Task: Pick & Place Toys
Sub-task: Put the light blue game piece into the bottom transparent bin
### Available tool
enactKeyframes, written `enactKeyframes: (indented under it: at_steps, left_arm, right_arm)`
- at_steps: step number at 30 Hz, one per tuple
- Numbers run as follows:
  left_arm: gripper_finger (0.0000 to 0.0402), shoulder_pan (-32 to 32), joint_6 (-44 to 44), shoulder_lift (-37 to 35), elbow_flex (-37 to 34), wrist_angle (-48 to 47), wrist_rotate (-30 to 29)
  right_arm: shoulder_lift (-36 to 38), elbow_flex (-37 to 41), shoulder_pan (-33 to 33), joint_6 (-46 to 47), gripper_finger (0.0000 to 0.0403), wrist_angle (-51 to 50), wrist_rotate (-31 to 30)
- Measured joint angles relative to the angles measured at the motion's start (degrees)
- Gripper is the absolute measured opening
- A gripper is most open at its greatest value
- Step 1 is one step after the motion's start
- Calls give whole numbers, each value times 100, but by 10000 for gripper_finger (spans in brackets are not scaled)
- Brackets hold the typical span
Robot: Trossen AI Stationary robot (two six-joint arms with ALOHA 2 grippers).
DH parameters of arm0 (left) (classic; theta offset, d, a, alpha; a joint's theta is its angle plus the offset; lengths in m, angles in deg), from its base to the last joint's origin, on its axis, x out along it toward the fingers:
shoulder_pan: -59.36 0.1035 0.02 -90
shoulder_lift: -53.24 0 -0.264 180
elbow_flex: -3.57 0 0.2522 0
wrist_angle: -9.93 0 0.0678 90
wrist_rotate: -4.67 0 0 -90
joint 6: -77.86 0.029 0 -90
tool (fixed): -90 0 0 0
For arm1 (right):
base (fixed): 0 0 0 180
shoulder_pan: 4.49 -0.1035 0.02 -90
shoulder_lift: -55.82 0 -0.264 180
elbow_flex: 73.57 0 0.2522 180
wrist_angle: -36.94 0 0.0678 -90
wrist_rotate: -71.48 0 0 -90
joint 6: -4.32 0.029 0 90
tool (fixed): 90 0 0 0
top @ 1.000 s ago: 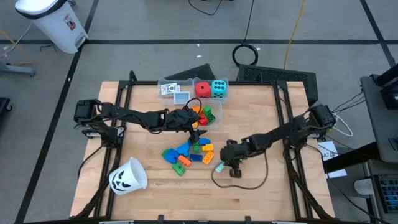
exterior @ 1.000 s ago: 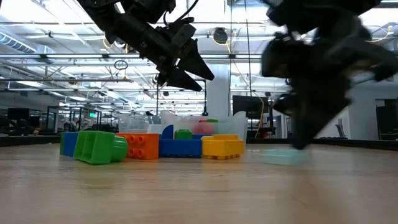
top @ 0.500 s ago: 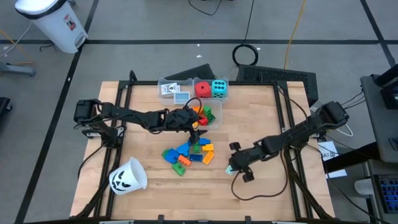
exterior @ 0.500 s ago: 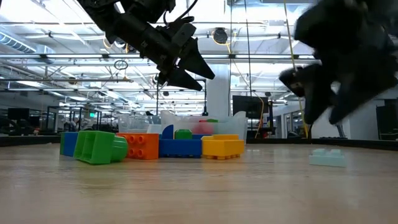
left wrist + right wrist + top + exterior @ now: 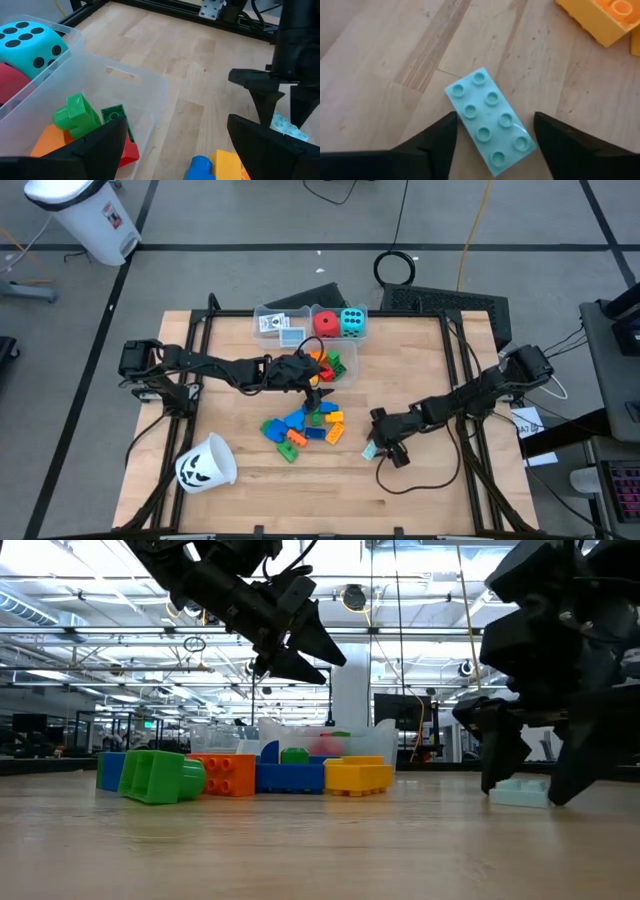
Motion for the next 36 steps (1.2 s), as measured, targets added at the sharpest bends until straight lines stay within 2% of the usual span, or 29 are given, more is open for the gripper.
enactKeyframes:
  at_steps: [8,11,17,22,25,28,31,36]
  left_arm:
    - [349,0,-93,0,0,448,2]
    - [349,0,-146,0,0,669,2]
    - [349,0,-555,0,0,1247,0]
    - [349,-35,-1318,56,7,1480,6]
    - [349,-89,-1379,119,7,1551,7]
    - [349,-166,-1366,183,2,1664,9]
    - [349,-222,-1358,274,2,1965,19]
    - [349,-240,-1357,271,4,2079,7]
  right_arm:
    - [46,38,-16,-39,78,-17,8]
    - [78,33,-18,-33,77,-16,-90]
    - [583,-80,-18,-259,77,-184,-1023]
    - [1181,-136,-19,-1290,77,125,-2703]
    - [1295,-136,-14,-2105,77,805,-3879]
    - [1265,-139,35,-3041,77,1611,-4561]
    - [1191,-139,174,-3617,77,2206,-4809]
    - [1174,-139,383,-3981,77,2822,-4791]
